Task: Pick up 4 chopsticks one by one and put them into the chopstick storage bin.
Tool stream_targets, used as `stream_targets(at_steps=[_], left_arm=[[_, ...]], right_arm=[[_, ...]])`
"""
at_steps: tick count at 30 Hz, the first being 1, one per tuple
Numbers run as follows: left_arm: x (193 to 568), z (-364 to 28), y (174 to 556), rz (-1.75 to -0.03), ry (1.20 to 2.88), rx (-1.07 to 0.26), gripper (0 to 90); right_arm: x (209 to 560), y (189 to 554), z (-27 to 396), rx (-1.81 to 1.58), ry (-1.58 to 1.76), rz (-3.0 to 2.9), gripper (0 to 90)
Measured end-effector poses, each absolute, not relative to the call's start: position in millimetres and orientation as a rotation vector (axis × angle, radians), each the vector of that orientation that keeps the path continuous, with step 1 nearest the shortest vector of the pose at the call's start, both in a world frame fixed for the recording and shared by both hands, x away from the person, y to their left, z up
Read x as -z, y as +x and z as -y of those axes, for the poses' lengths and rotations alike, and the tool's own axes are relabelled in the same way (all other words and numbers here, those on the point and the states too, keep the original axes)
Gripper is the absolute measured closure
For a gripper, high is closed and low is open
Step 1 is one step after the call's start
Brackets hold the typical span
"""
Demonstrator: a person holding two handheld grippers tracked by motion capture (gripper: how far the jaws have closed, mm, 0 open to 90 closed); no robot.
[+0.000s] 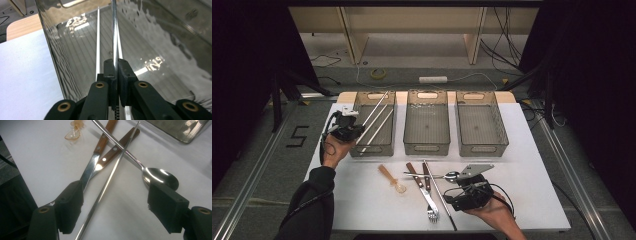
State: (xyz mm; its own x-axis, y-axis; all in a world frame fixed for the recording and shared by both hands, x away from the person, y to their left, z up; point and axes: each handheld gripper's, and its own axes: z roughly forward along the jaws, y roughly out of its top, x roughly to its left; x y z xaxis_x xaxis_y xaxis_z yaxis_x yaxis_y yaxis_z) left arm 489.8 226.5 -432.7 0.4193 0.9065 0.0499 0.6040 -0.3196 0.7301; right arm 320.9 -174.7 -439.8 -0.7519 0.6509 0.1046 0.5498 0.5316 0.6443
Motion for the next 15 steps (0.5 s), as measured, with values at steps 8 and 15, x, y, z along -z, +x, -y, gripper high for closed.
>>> stream_targets(at_steps=[8, 15], left_arm=[[435.7, -227.0, 489.9, -1.294, 2.021, -0.636, 77.9], [428.1, -229.1, 483.8, -1.282, 2.002, -0.61, 56.1]], right_arm=[[440.8, 320.7, 173.8, -1.016, 1.014, -2.625, 30.3], [439.3, 320.5, 174.6, -1.017, 1.026, -2.62, 30.3]])
